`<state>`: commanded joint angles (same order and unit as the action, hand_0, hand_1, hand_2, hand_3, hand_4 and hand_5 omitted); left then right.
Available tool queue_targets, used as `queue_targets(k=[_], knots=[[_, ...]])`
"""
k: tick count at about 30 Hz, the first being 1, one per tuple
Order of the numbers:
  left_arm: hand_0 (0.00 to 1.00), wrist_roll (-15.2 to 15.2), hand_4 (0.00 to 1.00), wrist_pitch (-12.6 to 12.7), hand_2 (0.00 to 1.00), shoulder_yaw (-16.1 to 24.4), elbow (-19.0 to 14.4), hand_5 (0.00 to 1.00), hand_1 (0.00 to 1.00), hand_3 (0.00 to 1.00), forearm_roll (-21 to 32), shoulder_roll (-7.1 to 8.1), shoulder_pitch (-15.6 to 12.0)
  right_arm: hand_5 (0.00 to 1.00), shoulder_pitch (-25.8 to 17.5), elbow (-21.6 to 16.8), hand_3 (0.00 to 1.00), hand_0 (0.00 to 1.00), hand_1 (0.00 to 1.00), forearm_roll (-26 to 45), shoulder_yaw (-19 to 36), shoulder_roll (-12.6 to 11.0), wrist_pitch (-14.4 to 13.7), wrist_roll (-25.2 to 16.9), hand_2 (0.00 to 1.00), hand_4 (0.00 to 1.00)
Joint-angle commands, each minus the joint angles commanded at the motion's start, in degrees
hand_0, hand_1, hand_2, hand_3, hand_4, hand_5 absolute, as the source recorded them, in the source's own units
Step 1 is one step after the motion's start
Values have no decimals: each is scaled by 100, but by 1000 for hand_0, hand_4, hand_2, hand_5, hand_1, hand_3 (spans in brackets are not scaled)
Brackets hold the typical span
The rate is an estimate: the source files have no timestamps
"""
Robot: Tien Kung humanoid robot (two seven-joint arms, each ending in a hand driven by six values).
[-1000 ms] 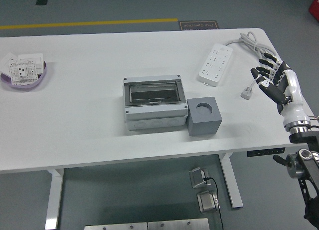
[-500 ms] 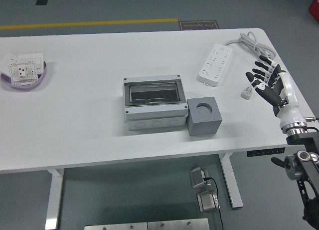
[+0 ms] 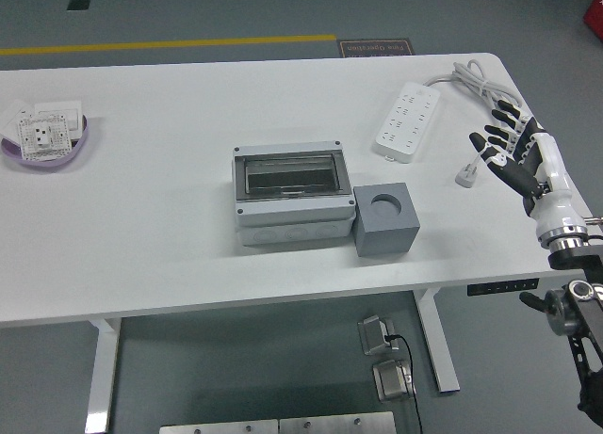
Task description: Pick up the cylinder from the cube,place it in the box,flap close box
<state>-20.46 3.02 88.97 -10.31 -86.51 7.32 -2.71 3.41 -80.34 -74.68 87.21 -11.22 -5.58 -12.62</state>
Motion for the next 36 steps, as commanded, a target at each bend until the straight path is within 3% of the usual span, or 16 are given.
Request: queue_targets(k=[14,26,30,31,36], knots=[[754,-4,767,-6,790,-13,0,402,788,912,18,4,18,380,2,106,857,812,770,560,6,6,-210,-325,837,924],[754,-15,767,-20,790,-19,0,403,788,912,31,-6,23,384,29,-74,847,802,762,-606,193,-7,-310,-7,824,920],[754,-17,767,-23,790,-19,0,403,788,912,34,-5,33,384,20,-72,847,802,762,-680,216,-15,-310,8,824,920],[754,-18,767,-23,790,-16,0,402,788,912,32,-5,36,449,20,-69,842,801,757,-681,222,-16,-311,7,819,907],[754,-20,767,-27,790,-23,0,402,788,912,42,-6,36,449,21,-60,842,801,757,-680,245,-15,-310,2,819,907]])
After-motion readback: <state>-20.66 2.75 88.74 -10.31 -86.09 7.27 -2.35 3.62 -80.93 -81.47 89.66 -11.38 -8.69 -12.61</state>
